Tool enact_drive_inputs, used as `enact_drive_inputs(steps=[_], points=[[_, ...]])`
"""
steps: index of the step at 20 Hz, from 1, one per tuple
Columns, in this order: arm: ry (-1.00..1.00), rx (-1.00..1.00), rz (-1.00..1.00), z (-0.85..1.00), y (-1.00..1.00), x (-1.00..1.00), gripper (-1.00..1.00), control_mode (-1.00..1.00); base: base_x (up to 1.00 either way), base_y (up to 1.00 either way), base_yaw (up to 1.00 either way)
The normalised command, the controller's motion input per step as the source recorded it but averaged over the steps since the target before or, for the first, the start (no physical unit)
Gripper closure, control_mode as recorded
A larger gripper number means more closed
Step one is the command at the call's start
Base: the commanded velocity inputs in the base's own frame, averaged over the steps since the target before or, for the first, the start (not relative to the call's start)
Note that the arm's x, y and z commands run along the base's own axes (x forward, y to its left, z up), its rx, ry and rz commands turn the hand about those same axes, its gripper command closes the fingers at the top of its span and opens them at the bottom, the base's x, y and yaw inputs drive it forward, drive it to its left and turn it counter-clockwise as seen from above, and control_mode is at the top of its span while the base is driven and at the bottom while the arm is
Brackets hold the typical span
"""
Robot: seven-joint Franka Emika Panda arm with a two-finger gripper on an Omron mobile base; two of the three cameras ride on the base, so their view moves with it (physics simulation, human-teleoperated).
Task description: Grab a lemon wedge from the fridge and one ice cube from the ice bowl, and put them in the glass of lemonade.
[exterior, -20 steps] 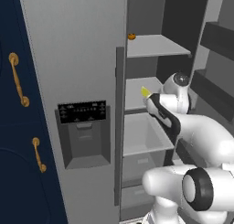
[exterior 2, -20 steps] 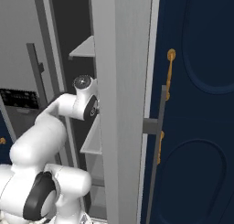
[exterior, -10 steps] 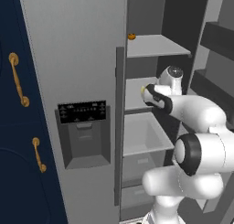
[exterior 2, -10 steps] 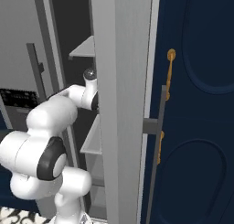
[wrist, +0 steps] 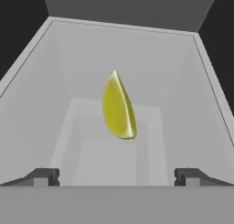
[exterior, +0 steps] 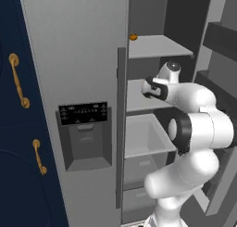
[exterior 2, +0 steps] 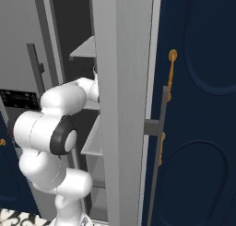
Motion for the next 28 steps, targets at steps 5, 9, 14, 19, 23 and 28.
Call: enact_drive_inputs(steps=[5,9,14,19,23,28], points=[[0.09,0.00,0.05,-0.28,0.00,0.46,-1.00,-1.00,0.00,0.00,0.00],[0.04,0.00,0.03,-0.27,0.00,0.42,-1.00,-1.00,0.00,0.00,0.00],[0.04,0.00,0.03,-0.23,0.00,0.45,-1.00,-1.00,0.00,0.00,0.00],[0.02,0.00,0.03,-0.29,0.00,0.36,-1.00,-1.00,0.00,0.00,0.00],[0.06,-0.01,0.01,-0.40,0.00,0.04,1.00,-1.00,0.00,0.00,0.00],[0.06,-0.06,0.00,-0.52,0.09,-0.17,1.00,-1.00,0.00,0.00,0.00]])
